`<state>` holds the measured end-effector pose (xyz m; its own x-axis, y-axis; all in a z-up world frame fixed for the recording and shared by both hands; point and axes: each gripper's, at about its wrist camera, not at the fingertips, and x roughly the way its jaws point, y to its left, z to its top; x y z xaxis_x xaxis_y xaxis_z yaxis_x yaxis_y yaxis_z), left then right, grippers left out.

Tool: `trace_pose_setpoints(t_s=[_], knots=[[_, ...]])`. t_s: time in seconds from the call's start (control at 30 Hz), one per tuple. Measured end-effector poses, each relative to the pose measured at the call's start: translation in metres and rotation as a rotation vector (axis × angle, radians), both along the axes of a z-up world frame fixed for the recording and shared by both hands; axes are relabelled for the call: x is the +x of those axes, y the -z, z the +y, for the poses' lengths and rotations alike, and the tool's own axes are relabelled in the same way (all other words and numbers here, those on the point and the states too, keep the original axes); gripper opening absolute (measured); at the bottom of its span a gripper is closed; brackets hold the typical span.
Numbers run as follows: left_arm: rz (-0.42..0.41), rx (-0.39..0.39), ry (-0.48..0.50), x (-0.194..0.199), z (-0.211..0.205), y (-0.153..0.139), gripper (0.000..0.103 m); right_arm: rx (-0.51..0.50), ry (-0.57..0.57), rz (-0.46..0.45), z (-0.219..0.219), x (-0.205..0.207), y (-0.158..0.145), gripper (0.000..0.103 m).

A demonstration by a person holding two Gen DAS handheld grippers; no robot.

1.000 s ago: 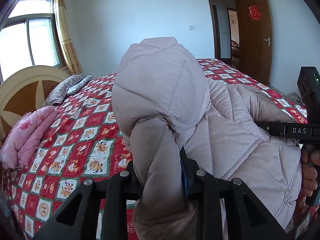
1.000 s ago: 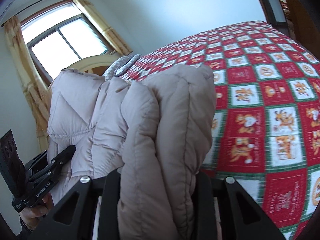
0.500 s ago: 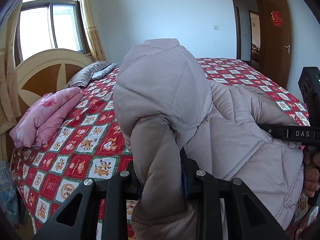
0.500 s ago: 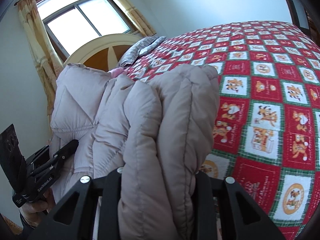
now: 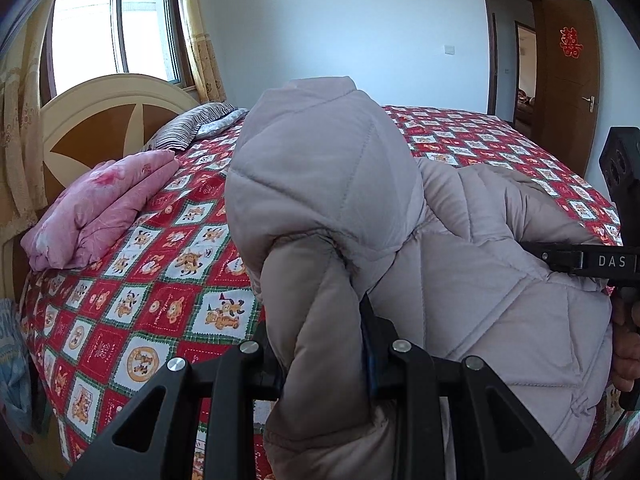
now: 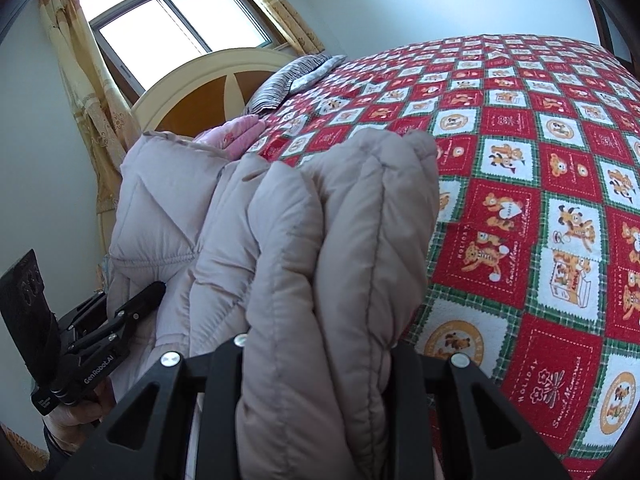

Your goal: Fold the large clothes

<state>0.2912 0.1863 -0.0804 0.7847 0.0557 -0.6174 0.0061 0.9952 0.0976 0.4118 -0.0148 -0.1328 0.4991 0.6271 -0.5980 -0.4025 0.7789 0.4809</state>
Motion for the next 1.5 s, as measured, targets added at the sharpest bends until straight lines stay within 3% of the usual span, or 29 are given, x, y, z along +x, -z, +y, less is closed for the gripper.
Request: trace_pose_setpoints(t_s=[0.53,0.67,0.83,1.07,1.23,1.5], knots=[[0.035,-0.038,-0.017,0.013,0.025,0.028,0.031,-0.026,-0.002,0.026,0.020,0.012,0.015,0.028],[0.033,-0.048,-0.019,0.015,0.030,0.035,0.035,-0.041,0.003,0.026,0.024,0.015,0.018,0.028],[0.030,-0.045,-0.045,0.016,0.037,0.044,0.052,-0.054,0.006,0.025,0.028,0.017,0.020,0.028],[0.025,-0.054,-0.068,0.019,0.047,0.051,0.065,-0.068,0.013,0.029,0.031,0.021,0.026,0.030],[0.007,-0.027,-0.116,0.021,0.051,0.056,0.086,-0.080,0.030,0.038,0.031,0.024,0.034,0.033],[0.007,-0.058,-0.157,0.024,0.059,0.065,0.098,-0.112,0.057,0.037,0.029,0.025,0.044,0.047]])
